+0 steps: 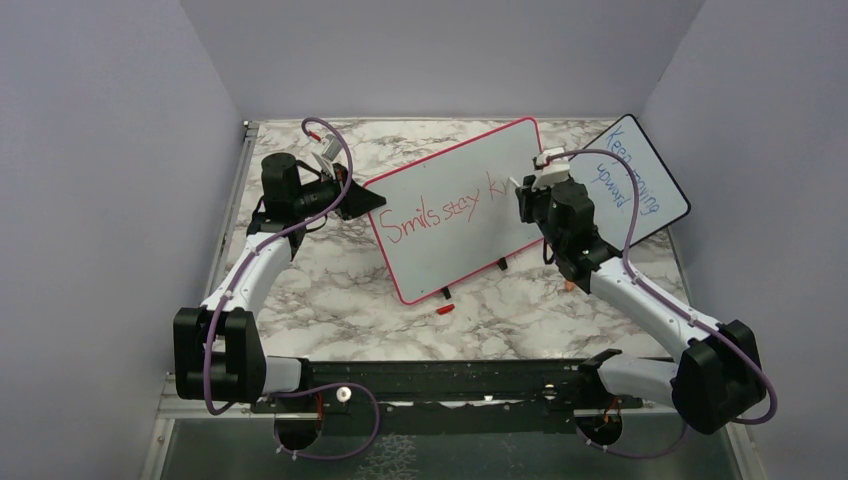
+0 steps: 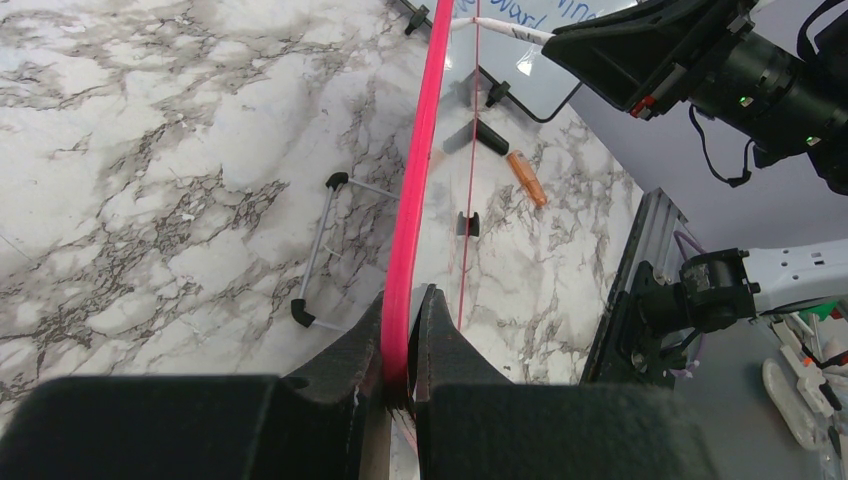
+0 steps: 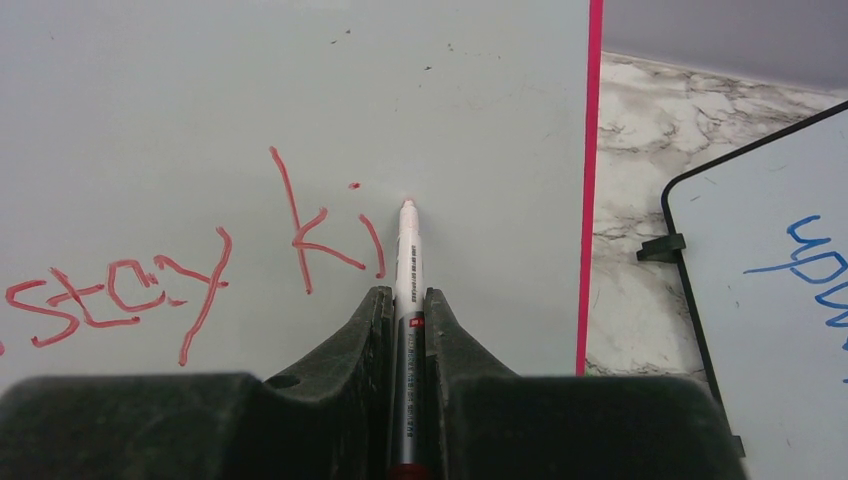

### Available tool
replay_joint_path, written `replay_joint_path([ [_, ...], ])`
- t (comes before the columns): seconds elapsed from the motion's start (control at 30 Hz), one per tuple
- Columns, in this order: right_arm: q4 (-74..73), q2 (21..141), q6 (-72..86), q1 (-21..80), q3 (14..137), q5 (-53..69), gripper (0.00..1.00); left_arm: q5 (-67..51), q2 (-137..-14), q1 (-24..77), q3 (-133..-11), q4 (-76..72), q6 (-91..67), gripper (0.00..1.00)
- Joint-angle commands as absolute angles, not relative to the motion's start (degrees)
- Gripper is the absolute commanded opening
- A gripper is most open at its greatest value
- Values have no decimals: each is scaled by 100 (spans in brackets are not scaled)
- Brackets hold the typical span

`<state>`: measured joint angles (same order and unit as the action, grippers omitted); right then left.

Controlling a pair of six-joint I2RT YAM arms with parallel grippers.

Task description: Write a sentence on the whiteboard

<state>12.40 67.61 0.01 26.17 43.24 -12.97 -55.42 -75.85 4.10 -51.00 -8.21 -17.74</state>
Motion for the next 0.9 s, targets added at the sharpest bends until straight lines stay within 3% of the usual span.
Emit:
replay_joint_path([
  [0.0, 1203, 6842, 215, 2577, 4542, -1076, 1, -4737, -7815, 491, -4988, -326, -948, 0],
  [0.87, 843, 6489, 461, 2567, 4016, -1124, 1, -4702, -7858, 487, -4991, -301, -932, 0],
])
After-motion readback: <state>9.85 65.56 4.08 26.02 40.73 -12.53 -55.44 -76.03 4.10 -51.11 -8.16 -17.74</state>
